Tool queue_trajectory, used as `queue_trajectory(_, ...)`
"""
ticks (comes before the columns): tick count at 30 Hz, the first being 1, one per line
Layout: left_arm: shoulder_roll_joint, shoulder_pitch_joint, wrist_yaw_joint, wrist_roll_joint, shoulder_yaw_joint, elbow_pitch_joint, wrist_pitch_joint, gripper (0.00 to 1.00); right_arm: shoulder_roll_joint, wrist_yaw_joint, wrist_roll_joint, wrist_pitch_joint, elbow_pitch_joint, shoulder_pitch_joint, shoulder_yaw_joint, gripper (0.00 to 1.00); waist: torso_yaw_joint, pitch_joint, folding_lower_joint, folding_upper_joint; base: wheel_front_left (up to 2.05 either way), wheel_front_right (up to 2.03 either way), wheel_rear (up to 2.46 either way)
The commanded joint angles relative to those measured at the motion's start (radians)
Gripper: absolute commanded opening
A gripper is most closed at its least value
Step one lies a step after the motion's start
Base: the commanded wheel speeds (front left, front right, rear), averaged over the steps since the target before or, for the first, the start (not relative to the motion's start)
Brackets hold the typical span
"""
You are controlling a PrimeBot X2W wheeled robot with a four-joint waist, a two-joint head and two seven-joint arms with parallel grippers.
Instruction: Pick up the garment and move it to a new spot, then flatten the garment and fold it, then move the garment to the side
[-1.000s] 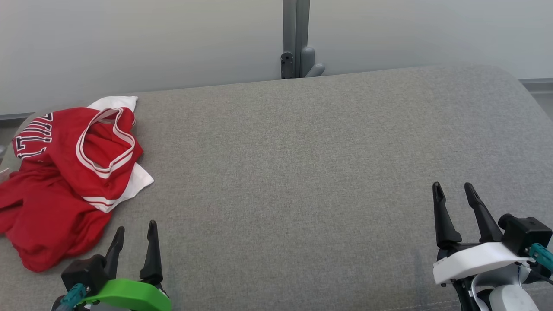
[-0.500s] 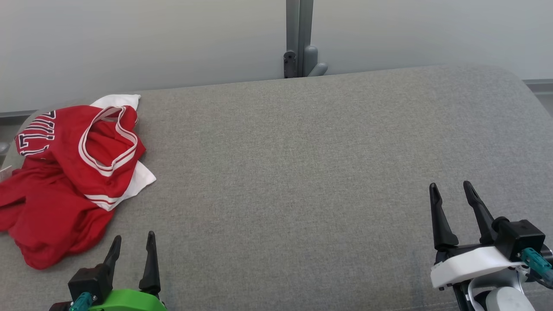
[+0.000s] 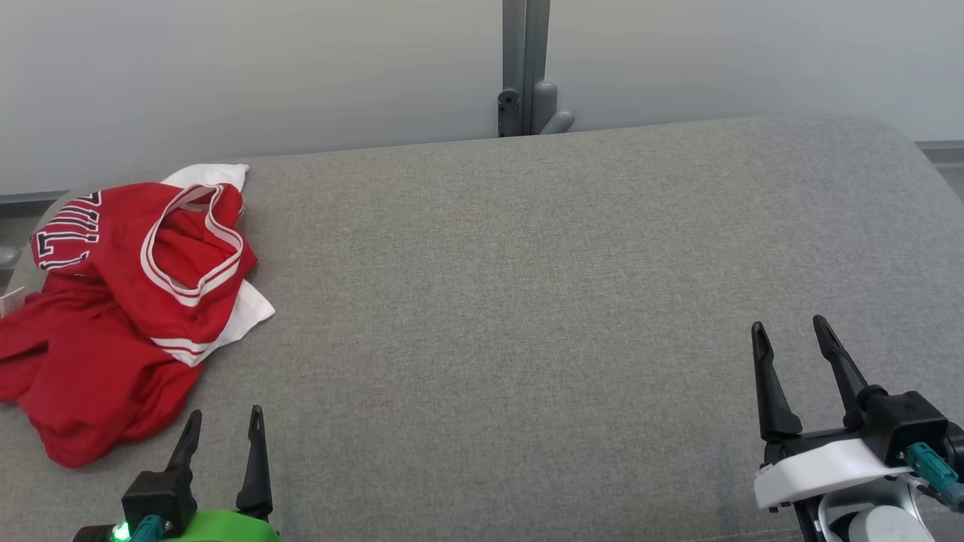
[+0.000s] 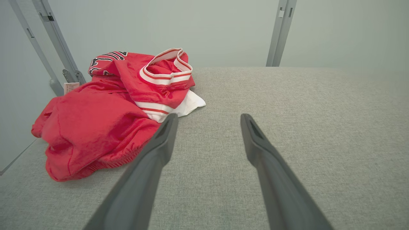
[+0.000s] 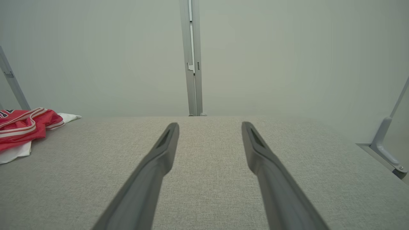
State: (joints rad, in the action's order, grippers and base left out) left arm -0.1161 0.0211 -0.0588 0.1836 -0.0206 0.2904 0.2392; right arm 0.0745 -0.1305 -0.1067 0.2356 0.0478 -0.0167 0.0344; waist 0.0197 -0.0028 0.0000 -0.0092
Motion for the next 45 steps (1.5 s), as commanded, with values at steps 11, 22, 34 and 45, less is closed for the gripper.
queue_trajectory(11,0.007,0.026,-0.013,-0.100,0.011,-0.009,0.026,1.00,-0.001,0.000,0.074,0.030,-0.007,-0.029,0.008,1.00,-0.005,-0.001,0.0000,0.0091,0.00,0.00,0.00)
queue_trajectory(22,0.018,0.026,-0.018,-0.111,0.025,-0.014,0.027,1.00,-0.006,0.000,0.042,0.031,0.036,-0.041,0.022,1.00,-0.002,-0.004,0.0000,0.0092,0.00,0.00,0.00)
queue_trajectory(34,0.023,0.022,-0.023,-0.119,0.038,-0.020,0.027,1.00,-0.007,0.000,0.052,0.031,0.092,-0.048,0.027,1.00,-0.002,-0.002,0.0000,0.0092,0.00,0.00,0.00)
queue_trajectory(45,0.025,0.018,-0.028,-0.125,0.052,-0.023,0.027,1.00,-0.007,0.000,0.059,0.031,0.105,-0.046,0.034,1.00,-0.002,-0.003,0.0000,0.0092,0.00,0.00,0.00)
